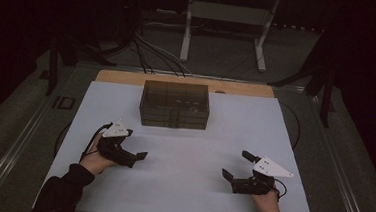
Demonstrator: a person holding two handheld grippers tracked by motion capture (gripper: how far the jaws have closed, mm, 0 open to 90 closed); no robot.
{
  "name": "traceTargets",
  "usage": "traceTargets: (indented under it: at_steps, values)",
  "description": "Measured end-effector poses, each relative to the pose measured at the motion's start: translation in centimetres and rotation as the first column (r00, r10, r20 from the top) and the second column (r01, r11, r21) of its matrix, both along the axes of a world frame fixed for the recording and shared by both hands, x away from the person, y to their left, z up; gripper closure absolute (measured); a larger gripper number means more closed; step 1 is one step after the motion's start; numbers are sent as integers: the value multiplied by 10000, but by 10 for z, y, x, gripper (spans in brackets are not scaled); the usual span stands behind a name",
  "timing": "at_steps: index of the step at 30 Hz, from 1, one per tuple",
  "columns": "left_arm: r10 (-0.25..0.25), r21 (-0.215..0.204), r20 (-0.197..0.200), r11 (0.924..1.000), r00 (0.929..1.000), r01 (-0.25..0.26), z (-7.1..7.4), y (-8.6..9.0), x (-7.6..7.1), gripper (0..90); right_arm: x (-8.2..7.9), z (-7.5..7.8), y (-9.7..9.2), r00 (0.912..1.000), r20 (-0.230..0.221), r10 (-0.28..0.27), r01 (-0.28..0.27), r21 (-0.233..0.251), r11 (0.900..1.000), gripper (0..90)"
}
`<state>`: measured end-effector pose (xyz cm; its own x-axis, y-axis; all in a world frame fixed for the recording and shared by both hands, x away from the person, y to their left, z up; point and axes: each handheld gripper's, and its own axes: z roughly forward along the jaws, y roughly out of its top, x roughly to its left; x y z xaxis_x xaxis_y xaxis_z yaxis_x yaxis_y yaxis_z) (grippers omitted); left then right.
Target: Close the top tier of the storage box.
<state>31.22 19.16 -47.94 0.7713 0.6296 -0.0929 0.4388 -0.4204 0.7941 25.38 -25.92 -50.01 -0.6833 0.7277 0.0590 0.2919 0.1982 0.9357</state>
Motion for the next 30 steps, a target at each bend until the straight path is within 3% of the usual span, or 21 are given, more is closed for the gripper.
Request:
traceTargets:
  at_steps: [26,30]
  values:
    - [1105,91,-485,9939,9927,-1102,-26,48,-34,0,0,0,1,10000,23,15,-14,-45,10000,18]
    - [1205,96,-412,9927,9919,-1202,-26,53,-38,0,0,0,1,10000,17,14,-14,-34,10000,18]
